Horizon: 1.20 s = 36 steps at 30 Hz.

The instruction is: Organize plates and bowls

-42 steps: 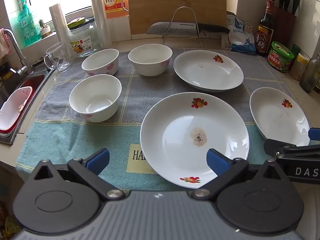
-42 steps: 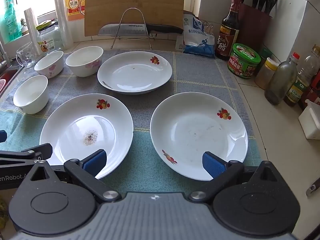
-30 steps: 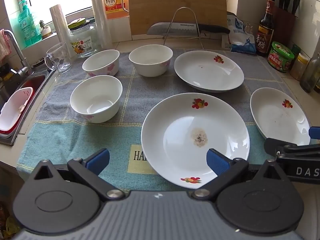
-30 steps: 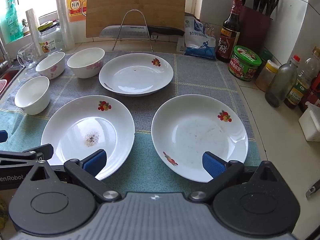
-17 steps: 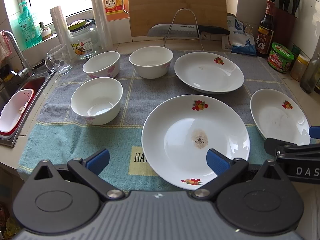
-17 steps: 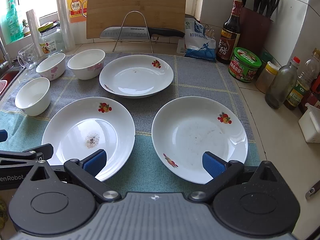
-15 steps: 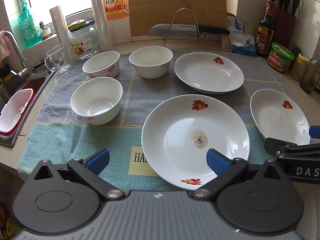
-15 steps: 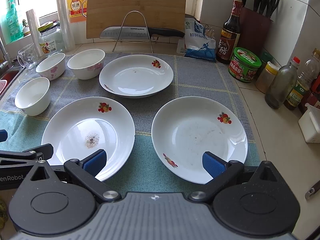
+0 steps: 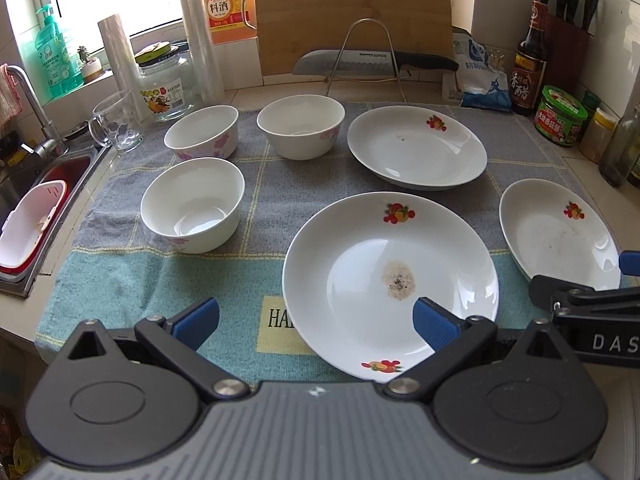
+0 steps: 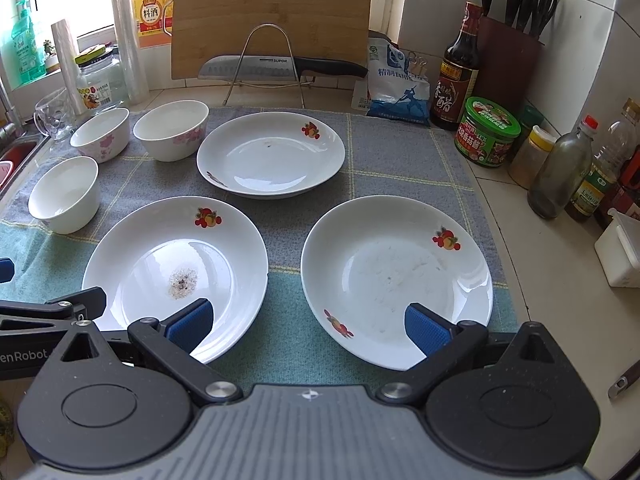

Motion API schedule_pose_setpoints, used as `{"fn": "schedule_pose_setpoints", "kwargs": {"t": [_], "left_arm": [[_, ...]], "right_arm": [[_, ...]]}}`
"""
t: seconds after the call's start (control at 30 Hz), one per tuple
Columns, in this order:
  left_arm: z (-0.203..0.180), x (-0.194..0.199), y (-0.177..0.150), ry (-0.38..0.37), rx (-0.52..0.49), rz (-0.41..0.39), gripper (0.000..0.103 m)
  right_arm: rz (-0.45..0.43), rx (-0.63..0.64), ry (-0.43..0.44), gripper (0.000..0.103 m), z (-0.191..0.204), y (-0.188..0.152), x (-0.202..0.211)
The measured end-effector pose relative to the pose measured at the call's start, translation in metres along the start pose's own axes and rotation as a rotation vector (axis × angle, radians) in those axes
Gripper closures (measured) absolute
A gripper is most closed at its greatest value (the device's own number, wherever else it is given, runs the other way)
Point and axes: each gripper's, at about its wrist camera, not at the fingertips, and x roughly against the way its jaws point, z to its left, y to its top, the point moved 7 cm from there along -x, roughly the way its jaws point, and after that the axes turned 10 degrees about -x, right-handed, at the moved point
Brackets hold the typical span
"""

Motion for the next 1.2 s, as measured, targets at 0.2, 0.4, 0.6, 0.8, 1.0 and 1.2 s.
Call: {"fn": "schedule_pose_setpoints", "kwargs": {"t": [0.2,0.4,0.6,0.8,1.0,1.2], "left_arm": [[-0.0001,-0.0001,-0.0002,0.0,-0.001,0.0,0.001],[-0.0009,0.0002,0.0011,0.001,-0.003,-0.001,0.001],[-0.0011,0.0011,0.0025,0.003,-0.001,-0.006,0.001],[-0.0011,0.0018,0.0014,0.004,0.001,-0.011,0.001],[-0.0012,0.0023,-0.0005,0.007,0.002,-0.013,0.001],[-0.0018,0.0055,-0.001,0.015,0.002,-0.022,0.001]], "right_arm": [[-0.001,-0.001,0.0,0.0,-0.001,0.0009,0.0003],[-0.003,0.0,-0.003,0.0,-0.0034,0.0029,0.0014],[-0.01,0.005,-0.003,0.0,-0.0035,0.0027,0.002],[-0.017,0.009,-0.004,0.0,-0.0023,0.002,0.0026],[-0.023,0.014,-0.005,0.0,-0.0022,0.0015,0.0035],[-0.029,0.018,-0.002,0.0,-0.0022,0.0014,0.0045]]}}
